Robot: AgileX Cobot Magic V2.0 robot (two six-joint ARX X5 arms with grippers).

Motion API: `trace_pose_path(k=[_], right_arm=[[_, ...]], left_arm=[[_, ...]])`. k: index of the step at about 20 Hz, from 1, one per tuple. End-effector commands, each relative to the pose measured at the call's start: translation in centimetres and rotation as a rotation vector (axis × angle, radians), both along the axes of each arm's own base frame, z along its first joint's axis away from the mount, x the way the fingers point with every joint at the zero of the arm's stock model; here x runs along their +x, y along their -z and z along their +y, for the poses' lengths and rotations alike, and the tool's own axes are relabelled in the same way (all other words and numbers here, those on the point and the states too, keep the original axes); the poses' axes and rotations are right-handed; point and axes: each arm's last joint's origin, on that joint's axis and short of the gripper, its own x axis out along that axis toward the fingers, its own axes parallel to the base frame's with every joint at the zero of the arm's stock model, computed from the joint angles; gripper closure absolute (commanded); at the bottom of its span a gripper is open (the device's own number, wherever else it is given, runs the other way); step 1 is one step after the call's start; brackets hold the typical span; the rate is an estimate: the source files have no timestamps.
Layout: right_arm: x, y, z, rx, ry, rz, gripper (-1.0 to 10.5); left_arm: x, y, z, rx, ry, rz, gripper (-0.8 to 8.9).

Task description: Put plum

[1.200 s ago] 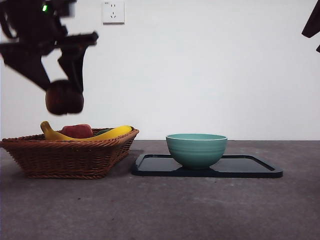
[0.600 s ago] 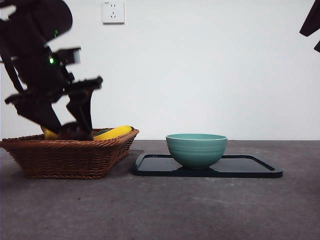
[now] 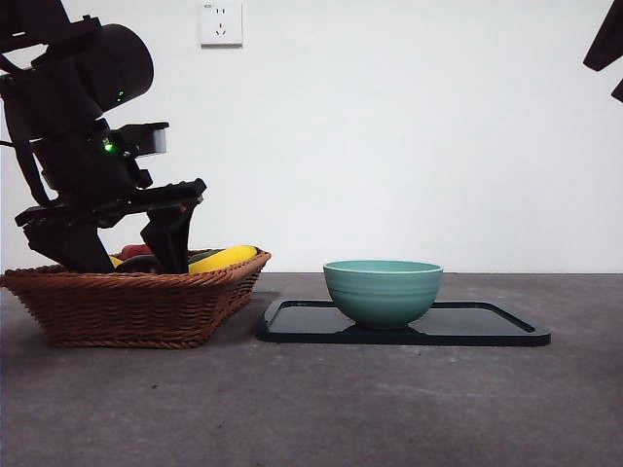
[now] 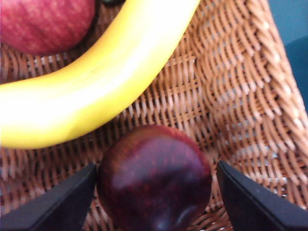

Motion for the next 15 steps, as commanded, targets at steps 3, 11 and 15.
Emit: trace_pose_path(k=[3,11,15], right_arm=[[0.1,-0.1,0.1,-0.002,-0.011,-0.015,7.7],[0.1,-0.1,0.1,-0.004,-0.007,-0.014,7.7],[0.1,-0.1,0.1,-0.005,-0.005,-0.015,7.7]], left_arm=[[-0.4,-3.4,-0.5,-0.038,0.022,-0.102,4.08],[-8.0,-12.8,1.3,-0.26,0.212,-0.193,4.09],[-11.7,-14.5,2.6,-0.295,0.297,-0.17,4.09]])
